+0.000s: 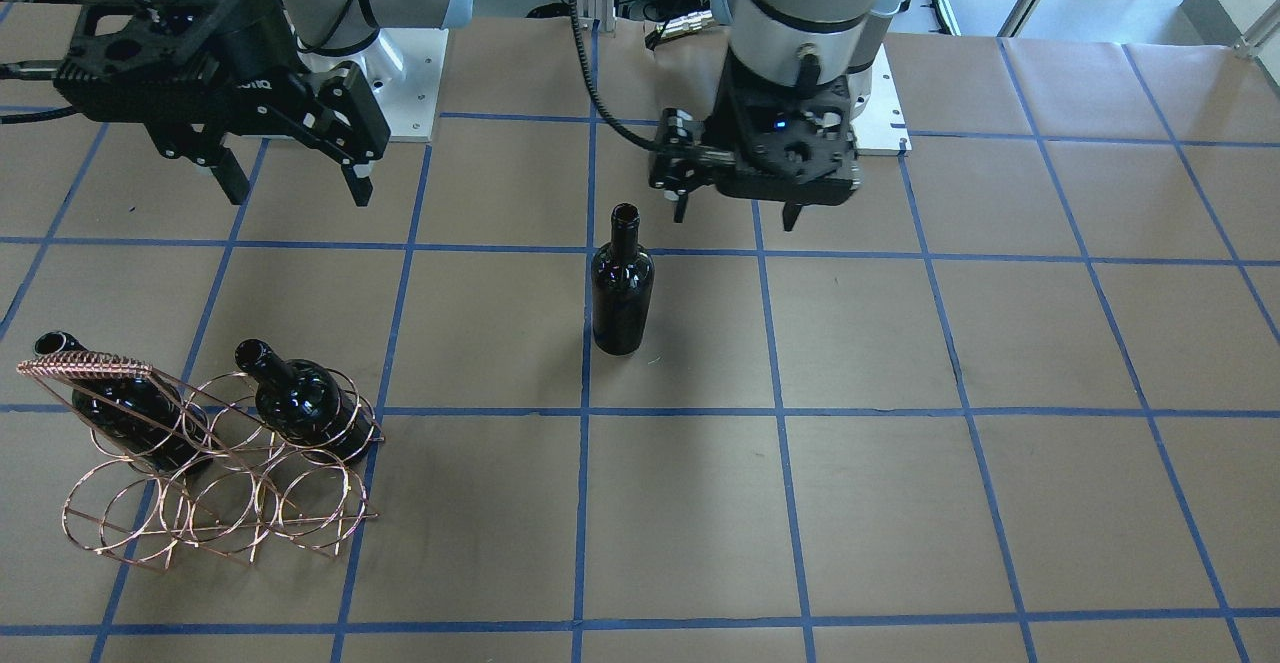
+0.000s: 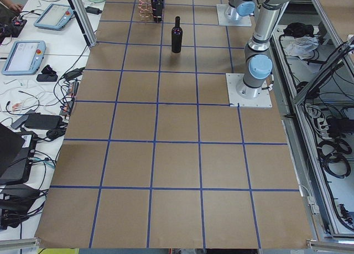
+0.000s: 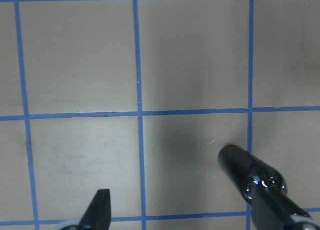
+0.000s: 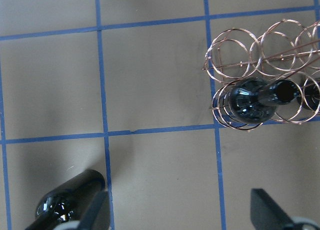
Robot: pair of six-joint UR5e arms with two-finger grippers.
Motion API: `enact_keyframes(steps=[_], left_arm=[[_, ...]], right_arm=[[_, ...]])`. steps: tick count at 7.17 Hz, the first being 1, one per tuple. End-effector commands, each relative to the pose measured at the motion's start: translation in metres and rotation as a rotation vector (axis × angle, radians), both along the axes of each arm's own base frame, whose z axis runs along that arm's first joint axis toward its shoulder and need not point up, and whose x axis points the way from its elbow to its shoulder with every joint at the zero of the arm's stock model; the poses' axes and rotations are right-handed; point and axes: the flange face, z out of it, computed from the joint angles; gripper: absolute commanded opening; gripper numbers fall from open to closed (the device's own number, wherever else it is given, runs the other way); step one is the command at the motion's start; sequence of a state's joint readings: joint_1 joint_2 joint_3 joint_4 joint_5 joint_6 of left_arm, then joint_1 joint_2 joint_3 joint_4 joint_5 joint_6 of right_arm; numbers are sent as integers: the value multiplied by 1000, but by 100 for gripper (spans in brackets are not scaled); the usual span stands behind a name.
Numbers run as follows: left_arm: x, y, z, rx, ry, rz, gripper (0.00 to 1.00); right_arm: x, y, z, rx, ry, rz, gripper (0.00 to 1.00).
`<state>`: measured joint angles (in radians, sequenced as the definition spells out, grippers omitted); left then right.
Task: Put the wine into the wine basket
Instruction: 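Open the left gripper and withdraw it while the right arm moves toward the bottle, then lower the right gripper over the bottle neck and close on it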
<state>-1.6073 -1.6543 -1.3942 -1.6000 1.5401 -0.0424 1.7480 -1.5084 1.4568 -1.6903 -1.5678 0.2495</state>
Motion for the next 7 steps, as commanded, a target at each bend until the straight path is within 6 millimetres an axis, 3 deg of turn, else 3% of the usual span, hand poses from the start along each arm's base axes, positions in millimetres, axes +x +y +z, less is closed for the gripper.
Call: enact_keyframes(steps=[1, 3, 4, 6, 7], left_arm=[[76, 3, 15, 11, -69, 97, 100], [87, 11, 11, 59, -122, 103, 100], [86, 14, 12, 58, -127, 100, 100], [75, 17, 13, 52, -60, 104, 100], [74, 19, 10, 66, -72, 87, 100]], right_arm=[[92, 16, -38, 35, 31, -23, 100], [161, 15, -82, 12, -3, -57, 100], [178, 23, -98, 36, 10, -25, 100], [188, 33, -126, 118, 15, 0, 100], [188, 39, -130, 158, 26, 3, 96]])
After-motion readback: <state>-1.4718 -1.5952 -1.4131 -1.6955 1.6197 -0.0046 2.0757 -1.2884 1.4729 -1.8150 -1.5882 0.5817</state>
